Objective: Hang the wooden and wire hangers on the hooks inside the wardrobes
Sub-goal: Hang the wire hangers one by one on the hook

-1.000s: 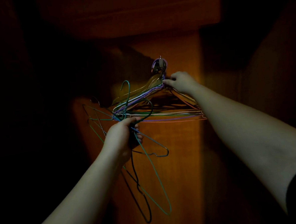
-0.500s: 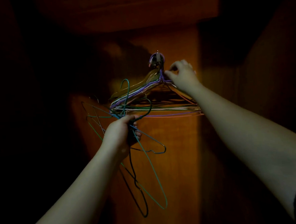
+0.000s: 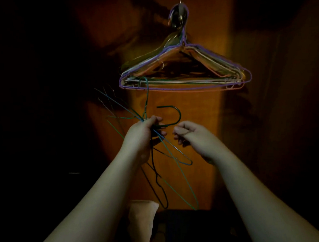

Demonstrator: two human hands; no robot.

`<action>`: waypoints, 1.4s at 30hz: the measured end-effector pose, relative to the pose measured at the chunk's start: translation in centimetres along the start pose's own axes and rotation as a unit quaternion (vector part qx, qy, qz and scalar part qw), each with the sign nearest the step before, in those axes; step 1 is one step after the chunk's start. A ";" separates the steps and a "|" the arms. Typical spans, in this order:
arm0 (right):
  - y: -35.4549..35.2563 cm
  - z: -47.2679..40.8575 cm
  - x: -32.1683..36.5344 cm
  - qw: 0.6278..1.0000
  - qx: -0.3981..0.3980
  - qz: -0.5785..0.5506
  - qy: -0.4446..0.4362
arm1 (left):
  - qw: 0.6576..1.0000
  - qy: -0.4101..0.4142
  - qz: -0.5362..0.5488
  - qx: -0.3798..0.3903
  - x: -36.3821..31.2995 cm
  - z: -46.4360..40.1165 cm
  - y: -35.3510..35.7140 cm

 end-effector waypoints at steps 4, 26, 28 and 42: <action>2.2 1.1 -2.5 0.996 0.063 -0.030 0.050 | 1.000 -0.021 0.000 0.002 3.4 0.3 -0.2; 2.2 3.5 -8.6 0.979 0.009 -0.159 0.126 | 0.990 -0.133 -0.002 0.038 11.4 2.0 -1.0; 1.9 3.5 -8.8 0.979 -0.001 -0.167 0.118 | 0.990 -0.135 0.004 0.032 11.7 2.3 -1.1; 1.6 2.4 -10.3 0.981 0.005 -0.147 0.127 | 0.990 -0.075 -0.094 0.077 14.6 4.5 -1.2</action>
Point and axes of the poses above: each hand's wrist, its own z-axis away from the middle knuckle, its own y-axis out of the palm, x = y × z, the point moved 7 cm from there along -z, towards the middle knuckle, and after that the axes turned 1 degree about x, right-handed, at the moved point
